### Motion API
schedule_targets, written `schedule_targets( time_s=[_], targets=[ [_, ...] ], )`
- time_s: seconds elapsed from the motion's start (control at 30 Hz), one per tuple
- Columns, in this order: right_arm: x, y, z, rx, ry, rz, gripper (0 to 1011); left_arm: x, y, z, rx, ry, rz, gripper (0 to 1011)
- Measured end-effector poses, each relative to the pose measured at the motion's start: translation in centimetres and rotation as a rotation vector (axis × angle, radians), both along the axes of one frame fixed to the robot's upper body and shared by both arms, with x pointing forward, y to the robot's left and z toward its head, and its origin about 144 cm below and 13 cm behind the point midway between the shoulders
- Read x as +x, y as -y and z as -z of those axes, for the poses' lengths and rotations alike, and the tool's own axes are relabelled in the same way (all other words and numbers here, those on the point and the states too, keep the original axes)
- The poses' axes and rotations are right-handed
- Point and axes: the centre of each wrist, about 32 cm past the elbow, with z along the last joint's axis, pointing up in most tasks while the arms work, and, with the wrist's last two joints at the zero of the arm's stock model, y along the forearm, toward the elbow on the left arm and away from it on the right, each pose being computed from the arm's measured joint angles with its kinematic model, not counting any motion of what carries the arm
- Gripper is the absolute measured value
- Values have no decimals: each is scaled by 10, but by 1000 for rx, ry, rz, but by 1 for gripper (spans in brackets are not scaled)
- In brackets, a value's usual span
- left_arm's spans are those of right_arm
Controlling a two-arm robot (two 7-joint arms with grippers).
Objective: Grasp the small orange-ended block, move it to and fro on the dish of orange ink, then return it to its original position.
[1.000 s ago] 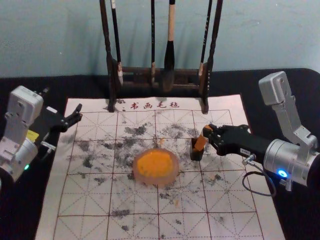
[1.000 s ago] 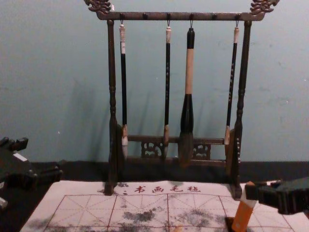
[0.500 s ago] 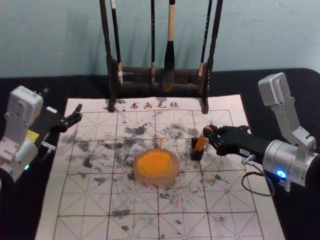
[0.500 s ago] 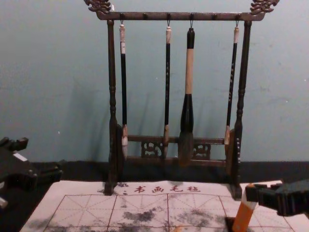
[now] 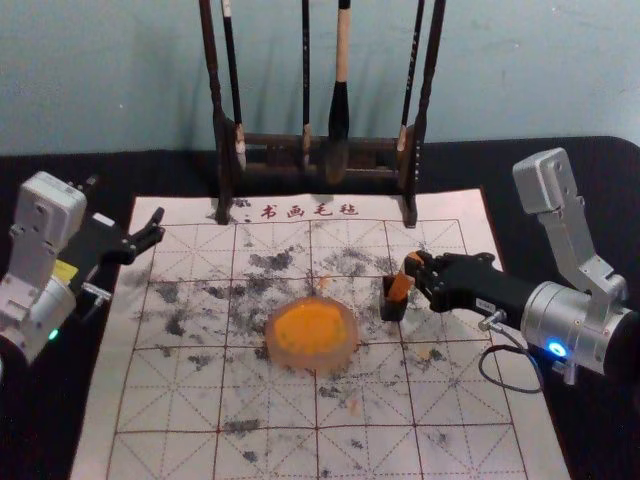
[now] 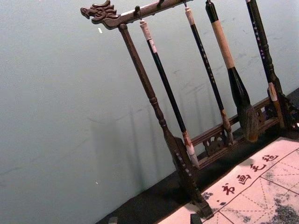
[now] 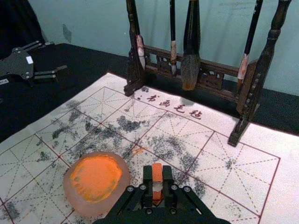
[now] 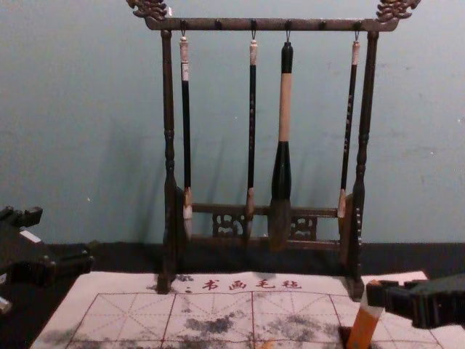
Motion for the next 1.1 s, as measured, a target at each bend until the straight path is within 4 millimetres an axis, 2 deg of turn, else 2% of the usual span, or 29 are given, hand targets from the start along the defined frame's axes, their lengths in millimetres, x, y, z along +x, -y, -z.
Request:
schedule_targets(
  time_s=[1.1],
  targets=[
    [2,-7,17,-5,-15,33,114,0,0,0,0,0,0,1001]
  ],
)
